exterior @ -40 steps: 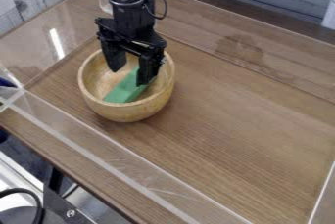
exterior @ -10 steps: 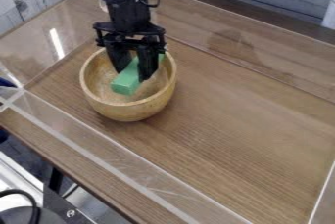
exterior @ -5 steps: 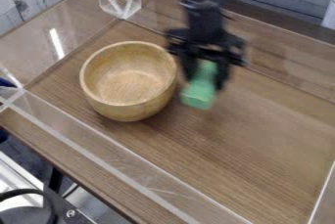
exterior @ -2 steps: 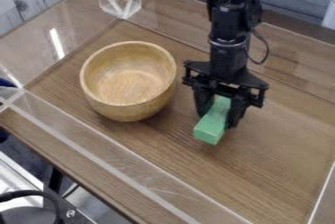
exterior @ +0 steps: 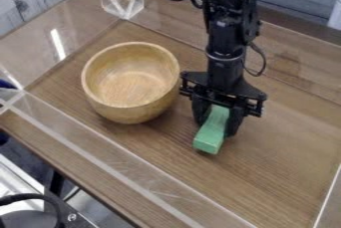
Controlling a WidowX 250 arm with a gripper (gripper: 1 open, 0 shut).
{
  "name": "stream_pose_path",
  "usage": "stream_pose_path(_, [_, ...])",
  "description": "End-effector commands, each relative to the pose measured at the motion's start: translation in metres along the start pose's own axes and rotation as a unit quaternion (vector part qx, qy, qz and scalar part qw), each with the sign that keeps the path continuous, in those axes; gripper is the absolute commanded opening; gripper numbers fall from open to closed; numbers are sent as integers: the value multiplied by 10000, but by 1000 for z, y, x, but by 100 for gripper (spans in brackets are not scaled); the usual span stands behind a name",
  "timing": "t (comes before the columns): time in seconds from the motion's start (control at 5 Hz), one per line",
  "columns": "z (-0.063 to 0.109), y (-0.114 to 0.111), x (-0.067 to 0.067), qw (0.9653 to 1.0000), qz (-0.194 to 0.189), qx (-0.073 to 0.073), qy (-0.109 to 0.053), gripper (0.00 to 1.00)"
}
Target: Remove the green block from inside the brown bowl and put it on the table
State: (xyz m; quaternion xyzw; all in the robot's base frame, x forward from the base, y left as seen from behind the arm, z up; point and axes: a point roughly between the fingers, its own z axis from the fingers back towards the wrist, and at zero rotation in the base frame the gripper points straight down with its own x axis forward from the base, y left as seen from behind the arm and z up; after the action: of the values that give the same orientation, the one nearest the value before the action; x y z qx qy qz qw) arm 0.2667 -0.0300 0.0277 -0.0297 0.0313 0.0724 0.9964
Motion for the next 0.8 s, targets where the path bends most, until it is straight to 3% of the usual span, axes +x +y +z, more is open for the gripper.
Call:
stream_pose_path(0.0, [19, -4, 12, 9996, 7, -125, -270, 0])
stream_pose_path(0.2, [19, -4, 17, 9997, 48, -180, -184, 0])
stream_pose_path(0.6, [15, -5, 14, 9995, -272, -135, -31, 0])
